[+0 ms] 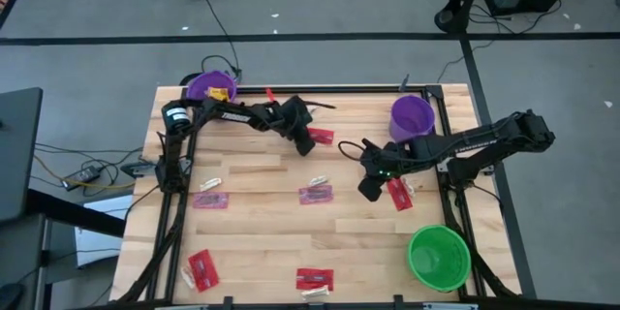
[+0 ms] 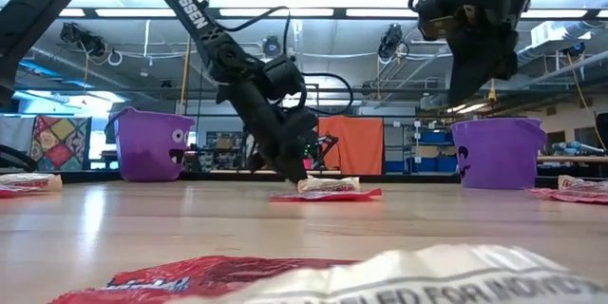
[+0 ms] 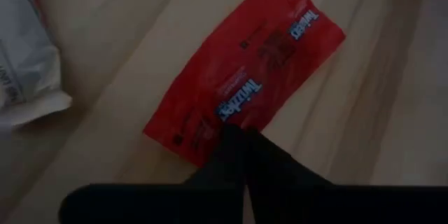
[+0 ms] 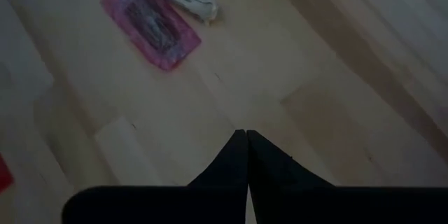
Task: Sort candy by brand, put in halloween buckets
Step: Put the red candy into the right purple bucket
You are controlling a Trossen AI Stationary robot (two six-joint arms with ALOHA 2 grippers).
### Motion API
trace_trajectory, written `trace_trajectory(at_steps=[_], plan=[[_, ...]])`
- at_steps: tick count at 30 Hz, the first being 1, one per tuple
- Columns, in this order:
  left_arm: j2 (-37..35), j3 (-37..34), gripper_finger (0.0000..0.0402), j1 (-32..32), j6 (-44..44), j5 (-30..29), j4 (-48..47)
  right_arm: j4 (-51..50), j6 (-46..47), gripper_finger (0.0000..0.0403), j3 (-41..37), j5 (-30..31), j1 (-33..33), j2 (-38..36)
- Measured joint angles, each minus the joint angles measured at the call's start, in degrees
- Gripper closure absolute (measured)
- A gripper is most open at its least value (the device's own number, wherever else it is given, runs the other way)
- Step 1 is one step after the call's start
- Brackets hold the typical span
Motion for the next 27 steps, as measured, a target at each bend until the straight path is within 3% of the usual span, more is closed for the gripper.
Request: trace_trajectory(at_steps=[6,10,18,27], plan=[[0.6,11.5,0.0398,-0.1,4.3,-1.5,-15.3,-3.6,0.1,0.039,0.0,4.2,2.6,0.0],[0.2,20.7,0.0399,-0.5,8.0,-3.9,-20.1,-3.8,2.9,0.039,-1.5,9.2,4.8,0.0],[0.7,29.7,0.04,-0.5,8.2,-5.5,-16.9,-4.0,12.5,0.0393,0.6,21.4,11.3,-2.0],[8.6,37.7,0.0401,-2.1,5.6,-3.1,-10.7,-22.4,15.2,0.0394,17.5,34.8,14.7,-5.6]])
